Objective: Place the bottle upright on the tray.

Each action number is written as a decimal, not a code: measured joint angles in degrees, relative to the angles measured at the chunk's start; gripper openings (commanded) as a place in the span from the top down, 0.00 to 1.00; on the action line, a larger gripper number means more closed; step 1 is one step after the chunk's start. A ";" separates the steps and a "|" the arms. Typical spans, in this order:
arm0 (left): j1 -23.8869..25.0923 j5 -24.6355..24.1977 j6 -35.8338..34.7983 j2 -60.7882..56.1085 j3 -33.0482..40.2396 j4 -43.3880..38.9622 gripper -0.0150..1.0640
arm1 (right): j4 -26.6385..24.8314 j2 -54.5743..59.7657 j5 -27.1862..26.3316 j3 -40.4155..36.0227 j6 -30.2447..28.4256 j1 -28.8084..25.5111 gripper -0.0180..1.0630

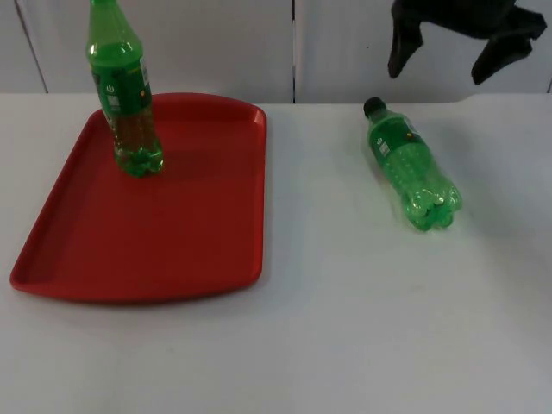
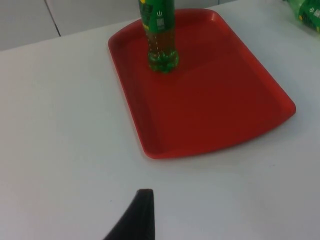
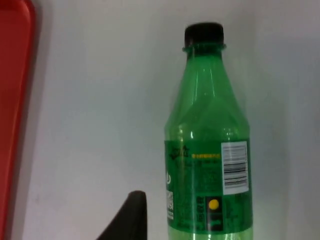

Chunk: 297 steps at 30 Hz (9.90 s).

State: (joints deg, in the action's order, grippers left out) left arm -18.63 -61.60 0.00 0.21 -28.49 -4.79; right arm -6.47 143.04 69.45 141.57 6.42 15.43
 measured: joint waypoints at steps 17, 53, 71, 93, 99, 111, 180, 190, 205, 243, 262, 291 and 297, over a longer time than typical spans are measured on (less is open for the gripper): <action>0.00 0.00 0.00 0.00 0.00 0.00 0.01 | -4.50 9.29 -2.90 0.37 -0.44 0.00 0.02; 0.00 0.00 0.00 0.00 0.00 -0.11 0.01 | -3.78 11.94 -10.25 0.37 0.32 2.27 0.41; 0.00 0.00 0.00 0.00 0.00 -0.11 0.01 | 0.28 5.67 -9.57 0.37 1.11 2.27 0.98; 0.00 0.00 0.00 0.00 0.00 -0.11 0.01 | 7.27 -13.29 -29.18 0.37 -4.23 18.92 0.98; 0.00 0.00 0.00 0.00 0.00 -0.11 0.01 | 7.27 -13.27 -34.40 0.37 -4.45 24.80 0.98; 0.00 0.00 0.00 0.00 0.00 -0.11 0.01 | 8.69 -13.27 -43.03 0.37 -4.56 30.41 0.98; 0.00 0.00 0.00 0.00 0.00 -0.42 0.01 | 34.17 1.82 -137.33 -48.58 12.71 26.41 0.98; 0.00 0.00 0.00 0.00 0.00 -0.52 0.01 | 40.08 9.76 -137.68 -39.06 19.39 25.91 0.98; 0.00 0.00 0.00 0.00 0.00 -0.52 0.01 | 45.13 11.94 -137.77 -37.31 21.37 25.18 0.98; 0.00 0.00 0.00 0.00 0.00 -0.52 0.01 | 47.85 11.94 -128.85 -34.28 17.18 24.58 0.16; 0.00 0.00 0.00 0.00 0.00 -0.52 0.01 | 49.42 11.94 -127.65 -34.28 18.46 23.19 0.03; 0.00 0.00 0.00 0.00 0.00 -0.52 0.01 | 72.14 6.14 -109.70 -34.28 35.82 21.58 0.01; 0.00 0.00 0.00 0.00 0.00 -0.52 0.01 | 89.32 1.82 -105.91 -34.28 53.42 21.58 0.01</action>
State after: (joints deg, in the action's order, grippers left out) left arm -18.63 -61.60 0.00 0.21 -28.49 -5.31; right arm 82.85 144.85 -36.46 107.28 59.85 37.01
